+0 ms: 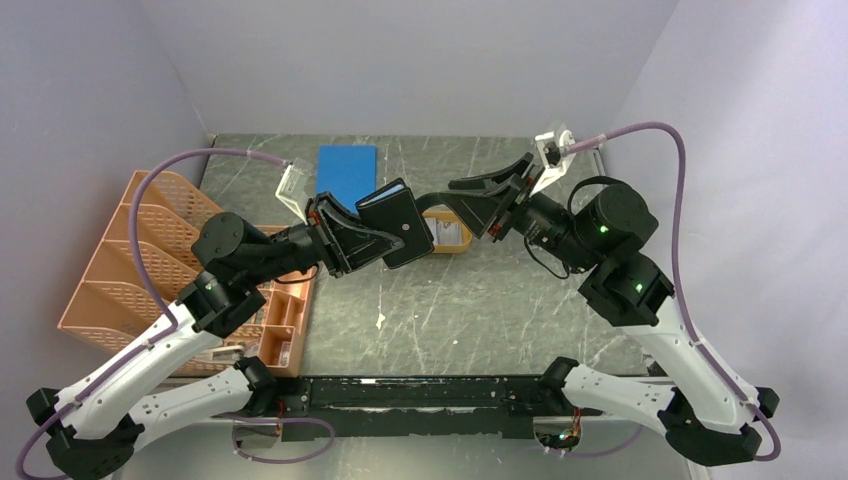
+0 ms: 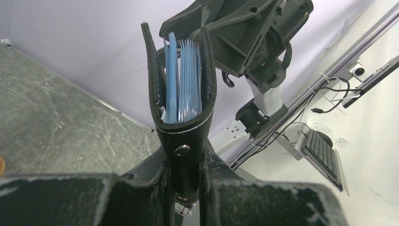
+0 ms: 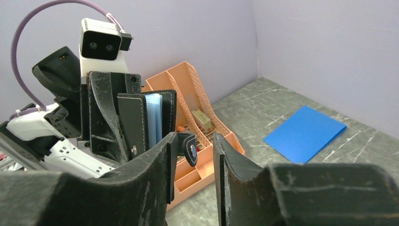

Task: Put the credit cards into the card holder
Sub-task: Close the card holder.

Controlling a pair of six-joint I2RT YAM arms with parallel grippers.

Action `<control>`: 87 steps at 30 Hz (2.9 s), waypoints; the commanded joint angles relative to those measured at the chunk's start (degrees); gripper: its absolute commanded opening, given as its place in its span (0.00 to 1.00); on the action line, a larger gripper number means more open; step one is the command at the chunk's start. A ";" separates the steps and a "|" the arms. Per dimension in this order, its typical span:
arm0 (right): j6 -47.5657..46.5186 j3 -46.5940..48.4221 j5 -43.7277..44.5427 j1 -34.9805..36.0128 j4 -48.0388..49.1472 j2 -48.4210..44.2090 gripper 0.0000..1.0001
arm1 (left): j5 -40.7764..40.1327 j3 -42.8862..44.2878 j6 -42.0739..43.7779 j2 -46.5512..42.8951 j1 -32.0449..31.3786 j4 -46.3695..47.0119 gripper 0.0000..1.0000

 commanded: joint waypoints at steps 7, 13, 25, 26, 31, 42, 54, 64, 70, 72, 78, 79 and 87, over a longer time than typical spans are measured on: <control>-0.63 1.81 -1.48 0.15 0.23 0.49 0.24 | -0.94 2.01 1.29 -1.67 0.04 0.48 0.05; -0.58 1.66 -1.67 0.11 -0.08 0.13 0.15 | -1.09 1.93 1.22 -1.76 0.04 0.49 0.05; -0.88 1.66 -1.55 0.15 -1.33 -0.06 0.19 | -1.23 2.25 1.48 -1.56 0.07 0.42 0.05; -0.85 1.63 -1.62 0.11 -1.42 -0.09 0.18 | -1.22 2.25 1.51 -1.59 0.05 0.45 0.05; -0.59 1.26 -2.04 0.15 -1.11 -0.30 0.06 | -1.48 2.25 1.56 -1.78 0.09 0.29 0.05; 0.36 3.26 -8.41 0.18 -1.96 1.18 0.00 | -6.07 4.65 3.01 0.06 0.09 -4.78 0.05; 3.30 0.36 -10.08 0.15 0.35 3.26 0.00 | -14.17 12.83 2.68 7.78 0.06 -15.97 0.05; 3.68 -0.13 -6.67 0.15 -0.48 6.29 0.00 | -15.56 12.78 2.62 8.63 0.09 -16.12 0.05; 2.33 0.34 -2.72 0.15 -2.31 7.19 0.00 | -15.67 12.70 3.52 8.62 0.06 -16.65 0.05; 1.80 0.40 -2.00 0.13 -2.72 7.32 0.00 | -15.91 12.46 3.63 8.43 0.05 -17.02 0.05; 0.68 0.66 -1.11 0.18 -3.70 8.09 0.00 | -16.05 12.02 3.79 8.02 0.06 -16.89 0.05; 0.46 0.66 -0.73 0.26 -3.80 8.04 0.00 | -16.08 12.03 3.78 8.02 0.07 -16.89 0.05; -0.48 0.14 2.87 0.36 -4.04 7.52 0.00 | -15.50 11.56 3.62 8.02 0.05 -16.70 0.05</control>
